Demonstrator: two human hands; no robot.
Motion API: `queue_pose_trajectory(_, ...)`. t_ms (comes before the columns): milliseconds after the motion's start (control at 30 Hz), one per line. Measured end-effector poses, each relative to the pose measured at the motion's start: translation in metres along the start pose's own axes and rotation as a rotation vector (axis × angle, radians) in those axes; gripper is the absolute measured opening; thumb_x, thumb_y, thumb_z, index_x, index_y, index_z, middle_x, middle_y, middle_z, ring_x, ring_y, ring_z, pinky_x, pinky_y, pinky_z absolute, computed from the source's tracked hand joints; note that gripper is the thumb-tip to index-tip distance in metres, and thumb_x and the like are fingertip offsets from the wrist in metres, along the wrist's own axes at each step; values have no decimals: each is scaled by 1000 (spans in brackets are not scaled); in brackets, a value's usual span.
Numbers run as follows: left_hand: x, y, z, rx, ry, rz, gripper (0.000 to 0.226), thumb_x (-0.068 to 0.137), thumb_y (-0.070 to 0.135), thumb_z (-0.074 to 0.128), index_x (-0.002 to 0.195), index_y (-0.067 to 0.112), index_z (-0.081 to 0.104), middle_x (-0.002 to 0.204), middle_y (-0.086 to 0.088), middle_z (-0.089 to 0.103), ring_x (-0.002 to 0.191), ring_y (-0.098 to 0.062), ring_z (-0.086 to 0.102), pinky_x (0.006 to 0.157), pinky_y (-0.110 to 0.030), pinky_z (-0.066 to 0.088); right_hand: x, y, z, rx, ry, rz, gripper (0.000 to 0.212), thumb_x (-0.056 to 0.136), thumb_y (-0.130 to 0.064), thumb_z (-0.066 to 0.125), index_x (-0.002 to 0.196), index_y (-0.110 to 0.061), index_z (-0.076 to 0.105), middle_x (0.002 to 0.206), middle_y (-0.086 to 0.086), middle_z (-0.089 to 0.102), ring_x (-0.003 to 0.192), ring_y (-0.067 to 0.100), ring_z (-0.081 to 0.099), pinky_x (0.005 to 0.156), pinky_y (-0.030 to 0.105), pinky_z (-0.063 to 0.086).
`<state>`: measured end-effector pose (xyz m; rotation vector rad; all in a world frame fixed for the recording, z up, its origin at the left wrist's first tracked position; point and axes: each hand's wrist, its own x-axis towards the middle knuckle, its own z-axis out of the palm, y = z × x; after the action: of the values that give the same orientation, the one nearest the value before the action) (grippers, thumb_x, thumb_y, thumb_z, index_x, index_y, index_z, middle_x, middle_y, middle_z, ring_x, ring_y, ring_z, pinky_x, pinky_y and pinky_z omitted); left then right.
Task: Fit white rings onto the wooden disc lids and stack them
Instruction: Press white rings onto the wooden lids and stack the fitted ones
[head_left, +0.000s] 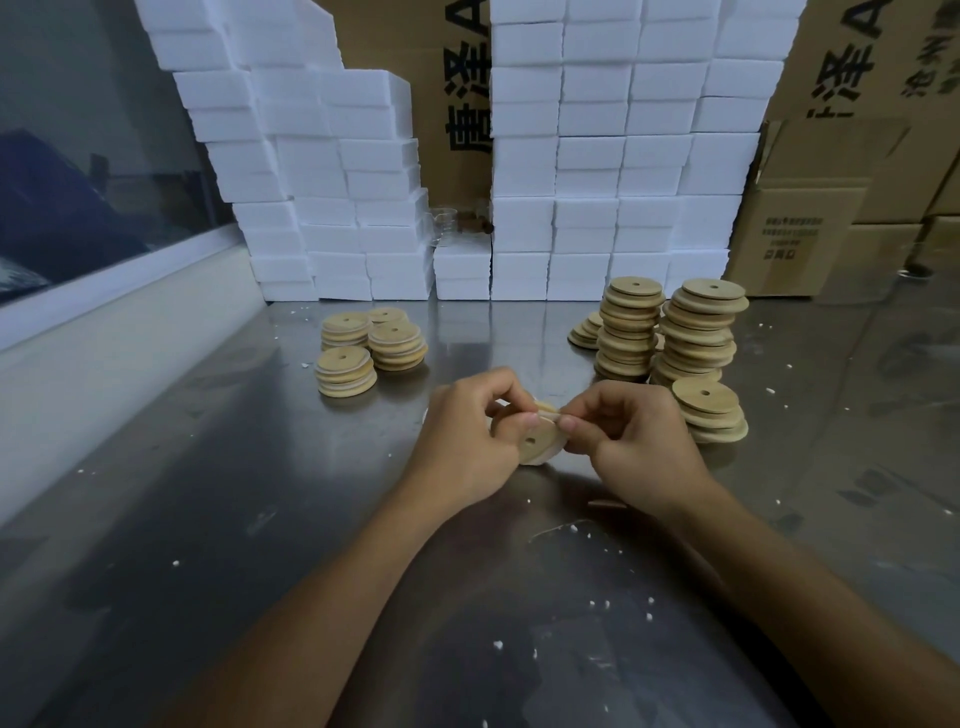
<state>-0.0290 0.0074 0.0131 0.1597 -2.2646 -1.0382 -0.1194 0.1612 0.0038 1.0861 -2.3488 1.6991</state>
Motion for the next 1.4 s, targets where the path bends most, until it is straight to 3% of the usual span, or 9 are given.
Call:
queue_pose_trajectory(167, 1, 0, -1, -66, 32, -71, 24, 81, 11, 74, 68, 27, 61, 80, 12, 70, 77, -6, 67, 65, -28, 54, -3, -1, 0, -11, -17, -41, 5, 85, -12, 77, 85, -17, 76, 78, -5, 76, 76, 10, 73, 76, 38, 62)
queue_pose_trajectory(367, 0, -2, 0, -204, 77, -176, 33, 83, 4, 72, 63, 27, 61, 82, 4, 71, 79, -23, 69, 72, -53, 58, -5, -2, 2, -8, -5, -8, 2, 86, -16, 76, 85, -15, 75, 76, -6, 75, 72, 9, 72, 72, 36, 62)
queue_pose_trajectory(600, 0, -3, 0, -256, 51, -184, 31, 84, 5, 71, 65, 26, 61, 78, 2, 70, 59, -12, 61, 57, -33, 50, -1, -2, -2, 106, -47, 117, 6, 87, -4, 73, 82, -8, 74, 75, 8, 76, 75, 24, 75, 75, 38, 63)
queue_pose_trajectory(833, -2, -3, 0, -373, 87, -294, 21, 88, 1, 66, 72, 13, 59, 95, -7, 68, 51, -3, 61, 47, -20, 48, -5, -3, 1, 101, -50, 61, 3, 86, -13, 76, 87, -11, 75, 78, 1, 76, 73, 17, 74, 75, 39, 63)
queue_pose_trajectory(933, -2, -4, 0, -368, 60, -293, 17, 89, 0, 64, 76, 9, 59, 97, -6, 66, 57, -4, 64, 50, -21, 52, -5, -1, 1, 76, -41, 52, 4, 85, -14, 77, 88, -12, 74, 80, -1, 77, 74, 13, 74, 75, 38, 63)
queue_pose_trajectory(1100, -1, -4, 1, -181, 35, -117, 16, 87, 4, 67, 80, 18, 64, 96, 6, 71, 89, -10, 68, 64, -37, 59, -7, -1, 0, -119, 33, -121, 5, 86, -15, 77, 90, -16, 74, 81, -10, 74, 77, 1, 70, 72, 24, 60)
queue_pose_trajectory(1167, -3, -3, 3, -88, 30, -19, 11, 85, 10, 70, 82, 20, 67, 97, 13, 72, 90, -2, 66, 76, -34, 57, -8, -4, 1, -190, 28, -212, 7, 87, -15, 75, 94, -16, 74, 84, -11, 73, 80, -1, 70, 73, 20, 59)
queue_pose_trajectory(1267, -5, -1, 6, -28, 58, 45, 10, 85, 14, 71, 78, 21, 67, 85, 12, 70, 83, -6, 65, 73, -38, 56, -9, -7, 4, -240, 31, -265, 10, 88, -17, 73, 98, -15, 72, 88, -10, 74, 84, 2, 70, 78, 22, 59)
queue_pose_trajectory(1400, -3, -2, 6, -120, 80, -96, 17, 85, 11, 72, 74, 23, 65, 83, 14, 68, 82, -5, 65, 67, -45, 59, -9, -6, 5, -207, 39, -200, 11, 86, -21, 77, 95, -17, 72, 89, -13, 73, 85, 0, 70, 78, 24, 59)
